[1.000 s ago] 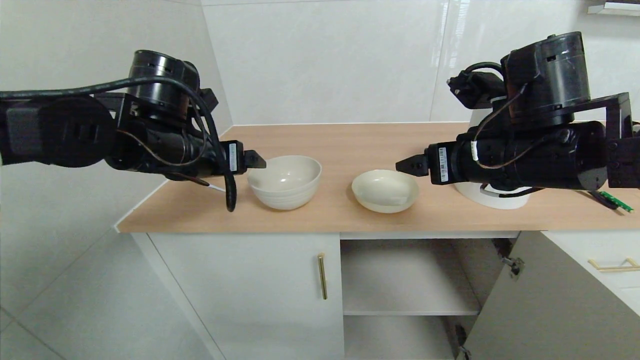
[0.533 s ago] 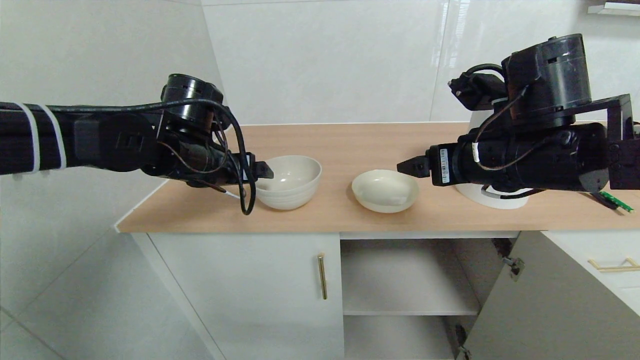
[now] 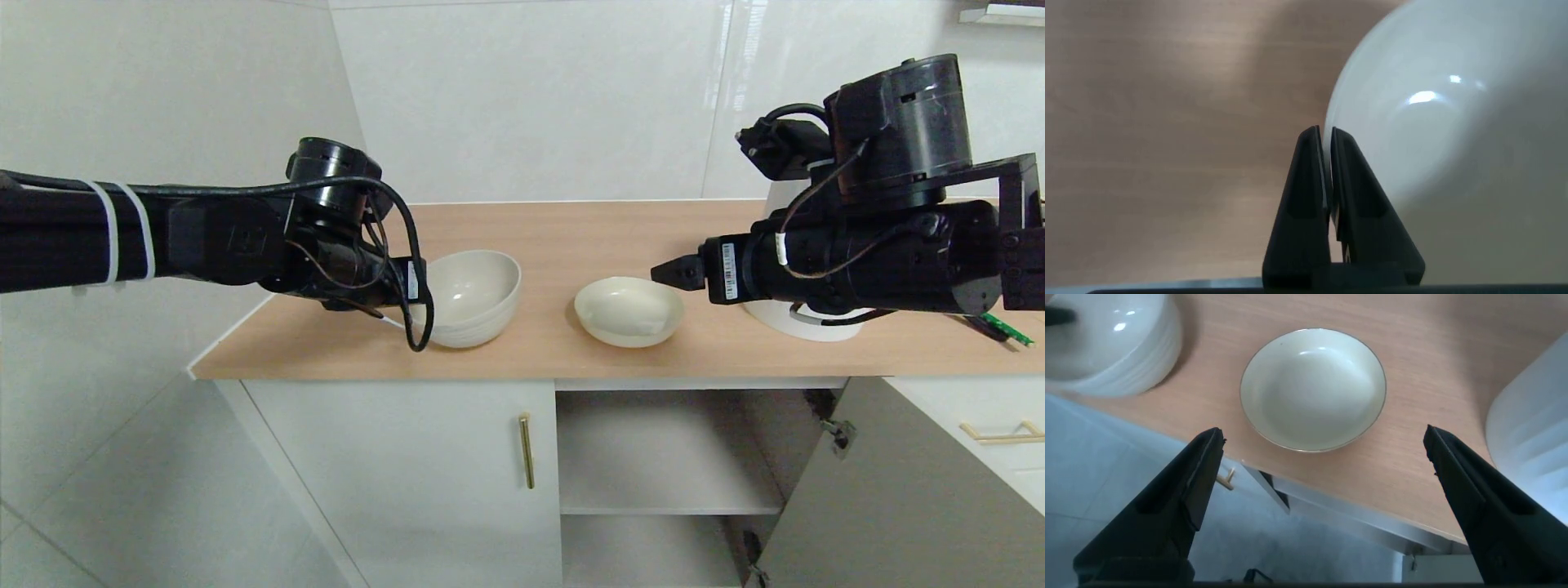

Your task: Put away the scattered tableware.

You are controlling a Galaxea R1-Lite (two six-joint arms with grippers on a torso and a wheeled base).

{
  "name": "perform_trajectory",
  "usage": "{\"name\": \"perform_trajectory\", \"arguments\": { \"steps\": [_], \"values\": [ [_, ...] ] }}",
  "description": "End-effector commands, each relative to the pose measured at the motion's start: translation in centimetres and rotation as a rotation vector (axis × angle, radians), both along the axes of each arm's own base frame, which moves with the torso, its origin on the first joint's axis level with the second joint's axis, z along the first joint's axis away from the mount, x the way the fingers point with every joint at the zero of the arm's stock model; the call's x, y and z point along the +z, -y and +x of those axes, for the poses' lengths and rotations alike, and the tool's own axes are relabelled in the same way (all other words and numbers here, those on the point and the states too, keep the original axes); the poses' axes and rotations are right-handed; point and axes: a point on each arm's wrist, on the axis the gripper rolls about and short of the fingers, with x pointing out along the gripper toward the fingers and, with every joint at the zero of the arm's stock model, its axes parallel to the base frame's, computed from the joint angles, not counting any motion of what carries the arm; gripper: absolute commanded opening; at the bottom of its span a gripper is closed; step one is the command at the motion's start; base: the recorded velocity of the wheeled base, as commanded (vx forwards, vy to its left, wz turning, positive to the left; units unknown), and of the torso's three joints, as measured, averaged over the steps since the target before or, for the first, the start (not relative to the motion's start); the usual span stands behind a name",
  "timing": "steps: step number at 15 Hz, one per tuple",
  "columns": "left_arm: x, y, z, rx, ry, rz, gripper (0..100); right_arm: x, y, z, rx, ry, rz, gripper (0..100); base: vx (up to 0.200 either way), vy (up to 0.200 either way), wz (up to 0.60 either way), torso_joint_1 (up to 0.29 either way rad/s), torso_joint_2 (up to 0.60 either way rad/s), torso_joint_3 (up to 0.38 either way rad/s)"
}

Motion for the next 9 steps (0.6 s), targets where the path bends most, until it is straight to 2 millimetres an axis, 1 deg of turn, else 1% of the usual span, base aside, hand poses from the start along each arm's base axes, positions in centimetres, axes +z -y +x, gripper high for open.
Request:
{"name": "perform_trajectory", "arguments": {
  "steps": [1, 2, 3, 4, 6, 7, 9],
  "values": [
    [-0.4, 0.1, 0.2, 0.0, -0.013, 0.004, 0, 0.1, 0.0, -0.1, 0.0, 0.002, 0.002, 100, 0.0, 0.0, 0.0, 0.0, 0.0, 0.0],
    [0.2, 0.0, -0.1, 0.007, -0.001, -0.009, 0, 0.2, 0.0, -0.1, -0.002, 0.005, 0.005, 100, 0.0, 0.0, 0.0, 0.0, 0.0, 0.0],
    [1.4, -0.1, -0.9, 0.021, 0.026, -0.04, 0, 0.1, 0.0, 0.0, -0.002, 0.002, 0.003, 100, 0.0, 0.0, 0.0, 0.0, 0.0, 0.0],
    [2.9, -0.2, -2.2, 0.021, 0.058, -0.065, 0, -0.3, -0.3, 0.4, -0.003, -0.007, -0.003, 100, 0.0, 0.0, 0.0, 0.0, 0.0, 0.0],
    [5.2, -0.9, -4.9, 0.014, 0.108, -0.085, 0, -1.2, -0.5, 2.2, -0.037, -0.032, -0.01, 100, 0.0, 0.0, 0.0, 0.0, 0.0, 0.0],
    [6.0, -1.2, -6.3, 0.008, 0.126, -0.091, 0, -1.8, -0.6, 2.9, -0.053, -0.063, -0.031, 100, 0.0, 0.0, 0.0, 0.0, 0.0, 0.0],
    [7.2, -1.8, -8.2, 0.007, 0.16, -0.101, 0, -2.4, -0.8, 4.0, -0.103, -0.102, -0.037, 100, 0.0, 0.0, 0.0, 0.0, 0.0, 0.0]
  ]
}}
